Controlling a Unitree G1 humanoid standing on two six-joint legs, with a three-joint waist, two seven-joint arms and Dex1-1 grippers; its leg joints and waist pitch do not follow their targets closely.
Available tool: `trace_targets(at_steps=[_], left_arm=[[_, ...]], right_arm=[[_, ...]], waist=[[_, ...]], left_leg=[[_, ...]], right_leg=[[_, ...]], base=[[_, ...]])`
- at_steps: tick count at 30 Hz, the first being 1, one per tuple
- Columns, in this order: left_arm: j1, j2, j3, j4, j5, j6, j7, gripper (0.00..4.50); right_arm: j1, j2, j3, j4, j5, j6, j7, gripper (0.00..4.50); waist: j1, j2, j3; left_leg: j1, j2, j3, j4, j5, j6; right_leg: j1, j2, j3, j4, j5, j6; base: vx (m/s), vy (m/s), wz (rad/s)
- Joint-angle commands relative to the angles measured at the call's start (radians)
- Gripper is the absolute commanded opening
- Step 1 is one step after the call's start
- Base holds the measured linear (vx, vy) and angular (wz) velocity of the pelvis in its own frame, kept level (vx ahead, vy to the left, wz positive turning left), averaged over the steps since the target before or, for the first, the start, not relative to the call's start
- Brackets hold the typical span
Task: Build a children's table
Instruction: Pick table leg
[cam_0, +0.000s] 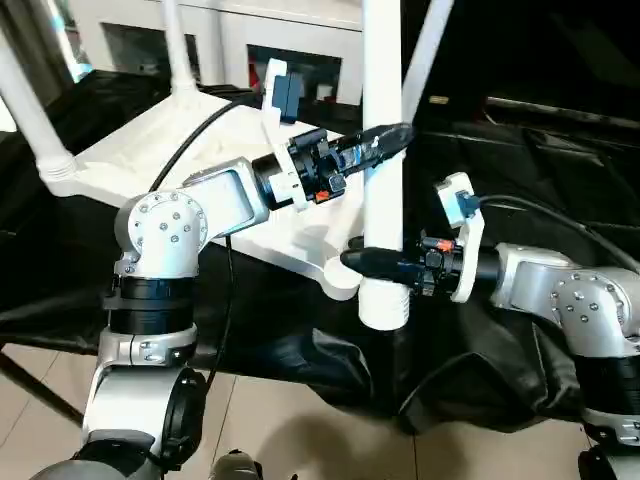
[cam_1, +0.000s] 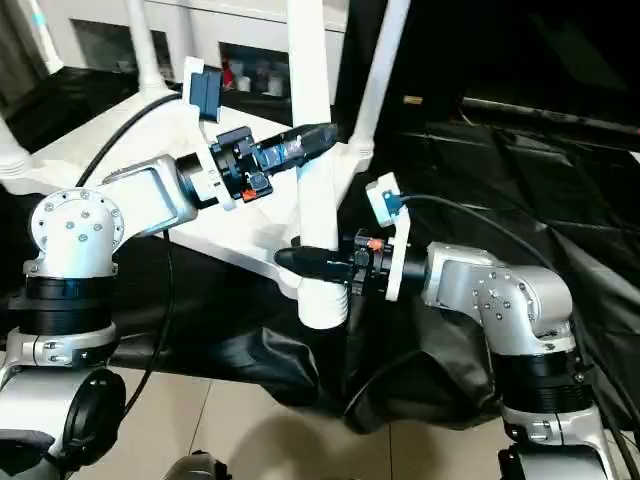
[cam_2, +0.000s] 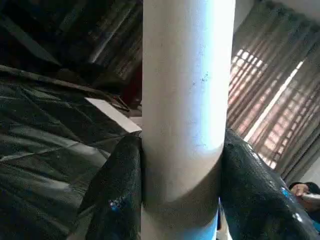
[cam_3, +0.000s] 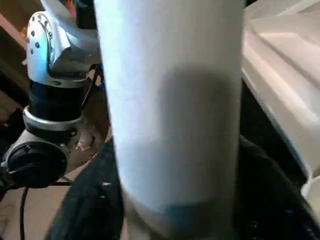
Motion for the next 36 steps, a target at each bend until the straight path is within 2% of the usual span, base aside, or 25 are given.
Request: trace_targets(at_steps=[1,3,10,11,13,16,17,18,19,20,21,22,24,26,27,28,32,34,35,36], left_arm=[[-0.020,-0.001,-0.001,-0.012,-0.014,0.003,-0.024,1.82],[-0.022,0.001,0.002,-0.010,-0.016,0.005,-0.026,1.82],[-0.017,0.000,0.007,-0.010,-0.022,0.001,-0.028,1.82],[-0.015,-0.001,0.007,-0.012,-0.023,0.001,-0.027,1.82],[-0.008,-0.004,0.005,-0.018,-0.024,0.000,-0.026,1.82],[-0.002,-0.010,-0.010,-0.018,0.017,-0.032,0.003,1.82],[-0.002,-0.011,-0.012,-0.017,0.024,-0.037,0.009,2.17],[-0.003,-0.019,-0.011,-0.011,0.032,-0.039,0.032,2.17],[-0.002,-0.025,-0.009,-0.011,0.031,-0.036,0.041,2.52],[0.014,-0.045,-0.018,-0.047,0.038,-0.036,0.078,2.52],[0.014,-0.045,-0.018,-0.047,0.038,-0.036,0.078,2.55],[0.028,-0.055,-0.038,-0.073,0.075,-0.055,0.117,2.74],[0.042,-0.065,-0.065,-0.091,0.134,-0.087,0.171,2.95],[0.051,-0.072,-0.075,-0.097,0.166,-0.100,0.208,2.99],[0.069,-0.096,-0.082,-0.109,0.197,-0.117,0.260,2.99],[0.076,-0.106,-0.083,-0.114,0.206,-0.122,0.280,2.99],[0.104,-0.162,-0.081,-0.135,0.232,-0.152,0.360,2.99],[0.110,-0.198,-0.062,-0.136,0.243,-0.168,0.420,2.65],[0.111,-0.219,-0.051,-0.132,0.262,-0.192,0.461,2.65],[0.111,-0.226,-0.047,-0.130,0.271,-0.202,0.477,2.62]], right_arm=[[-0.008,-0.010,0.006,0.026,-0.021,0.015,-0.020,2.28],[-0.010,-0.008,0.007,0.028,-0.024,0.015,-0.022,2.18],[-0.004,0.005,0.004,0.020,-0.021,0.010,-0.033,2.02],[-0.004,0.005,0.004,0.020,-0.020,0.010,-0.033,2.01],[-0.003,0.007,0.006,0.017,-0.021,0.009,-0.033,2.01],[-0.003,0.008,0.008,0.012,-0.036,-0.004,-0.043,2.01],[-0.003,0.008,0.008,0.011,-0.038,-0.006,-0.045,2.00],[-0.002,0.005,0.018,0.000,-0.066,-0.026,-0.062,2.00],[-0.001,0.004,0.025,-0.009,-0.086,-0.041,-0.077,1.99],[0.001,0.033,0.022,-0.026,-0.118,-0.069,-0.141,1.99],[0.001,0.033,0.022,-0.026,-0.118,-0.069,-0.141,1.98],[0.001,0.059,0.020,-0.036,-0.133,-0.083,-0.184,1.97],[0.003,0.081,0.025,-0.045,-0.153,-0.098,-0.220,1.97],[0.005,0.094,0.036,-0.053,-0.171,-0.111,-0.242,1.97],[0.012,0.115,0.076,-0.068,-0.230,-0.150,-0.293,1.96],[0.015,0.123,0.094,-0.075,-0.257,-0.168,-0.313,1.96],[0.024,0.184,0.118,-0.079,-0.333,-0.211,-0.425,1.96],[0.027,0.201,0.134,-0.081,-0.370,-0.230,-0.466,1.96],[0.028,0.211,0.145,-0.083,-0.390,-0.243,-0.489,1.96],[0.029,0.215,0.149,-0.084,-0.398,-0.248,-0.498,1.96]], waist=[[0.004,0.006,-0.076],[0.005,0.009,-0.075],[0.006,0.006,-0.076],[0.006,0.002,-0.075],[0.005,0.005,-0.075],[0.004,0.005,-0.076],[0.005,0.005,-0.076],[0.005,0.001,-0.076],[0.005,0.001,-0.076],[0.004,-0.008,-0.075],[0.005,-0.005,-0.076],[0.003,-0.004,-0.077],[0.001,-0.007,-0.077],[0.002,-0.004,-0.077],[0.003,-0.001,-0.077],[0.001,-0.002,-0.077],[-0.003,-0.001,-0.080],[-0.003,-0.001,-0.078],[-0.005,0.001,-0.077],[-0.005,-0.001,-0.077]], left_leg=[[0.026,0.021,-0.007,-0.081,-0.204,-0.076],[0.027,0.021,-0.007,-0.081,-0.216,-0.078],[0.025,0.021,-0.008,-0.083,-0.214,-0.082],[0.025,0.020,-0.007,-0.082,-0.212,-0.080],[0.026,0.022,-0.007,-0.082,-0.213,-0.080],[0.025,0.022,-0.007,-0.083,-0.212,-0.082],[0.026,0.022,-0.007,-0.082,-0.214,-0.082],[0.024,0.023,-0.007,-0.083,-0.211,-0.083],[0.024,0.023,-0.007,-0.083,-0.209,-0.085],[0.022,0.023,-0.007,-0.085,-0.203,-0.087],[0.022,0.023,-0.008,-0.083,-0.194,-0.091],[0.021,0.022,-0.007,-0.083,-0.191,-0.087],[0.022,0.022,-0.007,-0.085,-0.202,-0.086],[0.022,0.022,-0.008,-0.086,-0.203,-0.086],[0.023,0.023,-0.008,-0.086,-0.203,-0.090],[0.021,0.024,-0.009,-0.087,-0.202,-0.098],[0.021,0.022,-0.009,-0.086,-0.201,-0.098],[0.023,0.020,-0.008,-0.087,-0.213,-0.097],[0.023,0.023,-0.009,-0.088,-0.225,-0.102],[0.024,0.021,-0.009,-0.087,-0.232,-0.100]], right_leg=[[0.054,-0.066,0.039,-0.069,-0.255,-0.125],[0.052,-0.065,0.039,-0.070,-0.266,-0.122],[0.054,-0.067,0.039,-0.070,-0.270,-0.115],[0.054,-0.067,0.039,-0.071,-0.276,-0.113],[0.052,-0.067,0.039,-0.072,-0.281,-0.112],[0.053,-0.067,0.039,-0.073,-0.279,-0.108],[0.053,-0.067,0.039,-0.073,-0.280,-0.108],[0.053,-0.067,0.040,-0.072,-0.275,-0.106],[0.054,-0.068,0.040,-0.071,-0.279,-0.105],[0.054,-0.068,0.039,-0.073,-0.286,-0.099],[0.053,-0.070,0.040,-0.069,-0.281,-0.099],[0.053,-0.070,0.040,-0.070,-0.278,-0.100],[0.053,-0.068,0.039,-0.074,-0.290,-0.089],[0.053,-0.069,0.040,-0.075,-0.307,-0.072],[0.051,-0.068,0.040,-0.077,-0.309,-0.063],[0.051,-0.068,0.039,-0.076,-0.301,-0.058],[0.050,-0.065,0.039,-0.074,-0.268,-0.059],[0.049,-0.062,0.039,-0.075,-0.269,-0.053],[0.048,-0.061,0.040,-0.078,-0.271,-0.050],[0.049,-0.061,0.039,-0.080,-0.278,-0.044]], base=[[0.000,0.000,0.00],[0.000,0.000,0.00],[0.000,0.000,0.00],[0.000,0.000,0.00],[0.000,0.000,0.00],[0.000,0.000,0.00],[0.000,0.000,0.00],[0.000,0.000,0.00],[0.000,0.000,0.00],[0.000,0.000,0.00],[0.000,0.000,0.00],[0.000,0.000,0.00],[0.000,0.000,0.00],[0.000,0.000,0.00],[0.000,0.000,0.00],[0.000,0.000,0.00],[0.000,0.000,0.00],[0.000,0.000,0.00],[0.000,0.000,0.00],[0.000,0.000,0.00]])
